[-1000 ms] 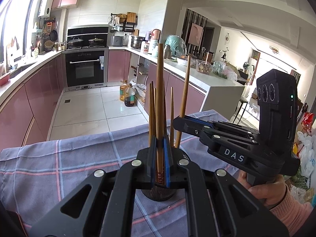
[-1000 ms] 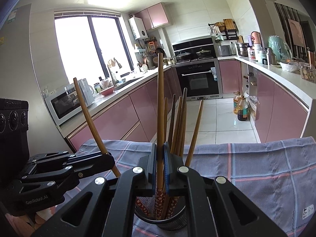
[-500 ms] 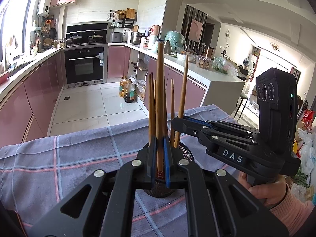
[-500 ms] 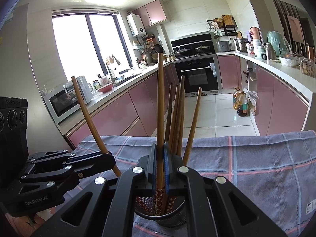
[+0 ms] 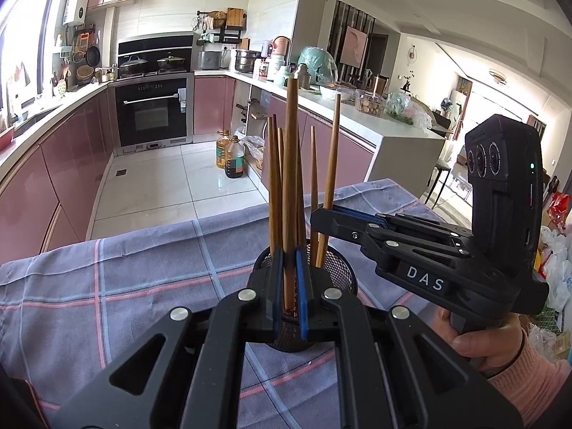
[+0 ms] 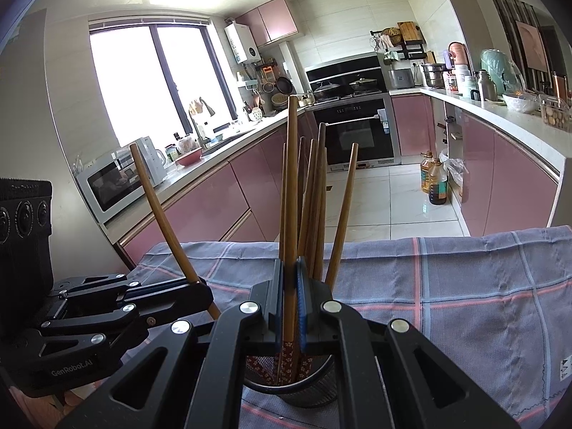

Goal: Organize utensils
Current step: 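Lower the left tool's chopstick into the mesh cup while the right tool lowers its own in, then open both tools to release the chopsticks and withdraw from the mesh cup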

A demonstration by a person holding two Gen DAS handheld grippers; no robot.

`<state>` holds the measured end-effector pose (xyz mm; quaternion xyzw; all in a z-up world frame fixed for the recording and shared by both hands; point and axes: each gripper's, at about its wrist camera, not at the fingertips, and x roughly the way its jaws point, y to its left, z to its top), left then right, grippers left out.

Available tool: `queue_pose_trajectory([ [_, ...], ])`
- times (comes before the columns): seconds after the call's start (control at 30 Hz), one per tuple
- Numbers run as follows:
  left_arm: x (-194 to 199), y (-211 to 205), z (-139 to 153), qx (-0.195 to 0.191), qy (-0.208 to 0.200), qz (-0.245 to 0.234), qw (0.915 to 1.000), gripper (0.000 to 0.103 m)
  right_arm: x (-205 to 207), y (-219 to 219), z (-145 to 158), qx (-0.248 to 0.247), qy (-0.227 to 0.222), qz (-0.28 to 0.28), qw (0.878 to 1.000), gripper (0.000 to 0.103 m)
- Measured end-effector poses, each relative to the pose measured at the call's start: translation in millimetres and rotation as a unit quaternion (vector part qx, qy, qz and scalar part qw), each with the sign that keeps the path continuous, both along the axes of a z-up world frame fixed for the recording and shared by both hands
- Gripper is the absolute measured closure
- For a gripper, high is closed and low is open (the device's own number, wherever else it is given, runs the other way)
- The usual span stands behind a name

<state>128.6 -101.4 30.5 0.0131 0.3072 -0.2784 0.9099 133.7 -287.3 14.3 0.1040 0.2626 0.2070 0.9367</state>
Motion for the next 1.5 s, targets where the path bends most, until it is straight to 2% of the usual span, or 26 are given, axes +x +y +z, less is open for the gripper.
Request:
queue_pose_trajectory([
  [1.1,32.1,-6.5,-12.5,-0.003,0.022,0.01,0.9997,0.095,14.9,-0.9,-4.9,0.004,0.022,-0.008,1.0,0.097],
  [1.5,44.4,-11.4,-25.5,-0.005,0.047,0.009,0.9988,0.095,19.5,-2.0,-5.6,0.004,0.028,-0.013,1.0,0.095],
])
